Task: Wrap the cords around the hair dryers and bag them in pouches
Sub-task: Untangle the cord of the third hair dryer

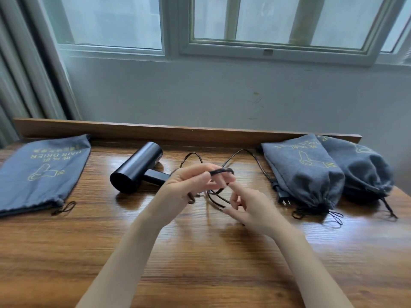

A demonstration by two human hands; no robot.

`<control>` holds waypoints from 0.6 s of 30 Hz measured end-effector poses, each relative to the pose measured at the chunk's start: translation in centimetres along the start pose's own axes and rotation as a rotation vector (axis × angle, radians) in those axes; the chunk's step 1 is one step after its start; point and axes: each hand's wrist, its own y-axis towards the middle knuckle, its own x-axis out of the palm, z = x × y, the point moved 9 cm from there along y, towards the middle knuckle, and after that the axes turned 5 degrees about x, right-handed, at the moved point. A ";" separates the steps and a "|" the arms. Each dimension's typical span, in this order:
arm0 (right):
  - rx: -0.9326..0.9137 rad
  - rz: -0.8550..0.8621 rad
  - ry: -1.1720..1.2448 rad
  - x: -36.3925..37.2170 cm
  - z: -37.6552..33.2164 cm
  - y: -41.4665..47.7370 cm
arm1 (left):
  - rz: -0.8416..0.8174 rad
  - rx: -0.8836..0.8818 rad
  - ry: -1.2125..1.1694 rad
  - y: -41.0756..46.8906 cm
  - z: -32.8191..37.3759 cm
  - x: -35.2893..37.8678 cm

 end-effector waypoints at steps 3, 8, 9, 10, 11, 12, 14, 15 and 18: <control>-0.010 0.005 0.027 0.2 -0.5 0.1 | -0.079 0.062 -0.194 0.9 0.7 1.6; 0.046 0.003 -0.049 0.4 0.6 0.3 | -0.012 0.208 -0.553 1.2 2.6 -0.1; 0.040 0.014 -0.060 0.2 0.5 0.3 | 0.091 0.233 -0.665 1.1 2.8 -1.5; 0.038 0.016 -0.069 0.0 0.4 0.3 | 0.249 0.236 -0.732 0.8 2.3 -3.6; 0.034 0.015 -0.093 -0.1 0.2 0.2 | 0.440 0.214 -0.746 0.2 1.5 -5.8; 0.029 0.008 -0.124 -0.1 0.1 0.1 | 0.636 0.171 -0.685 -0.7 0.4 -7.9; 0.024 0.014 -0.150 -0.3 -0.1 0.0 | 0.945 -0.015 -0.234 -3.0 -1.6 -11.0; 0.022 0.027 -0.143 -0.5 -0.1 -0.1 | 1.034 -0.124 0.085 -3.9 -2.1 -12.0; -0.001 0.037 -0.114 -0.7 -0.3 -0.1 | 0.950 -0.165 1.110 -4.0 -1.3 -11.2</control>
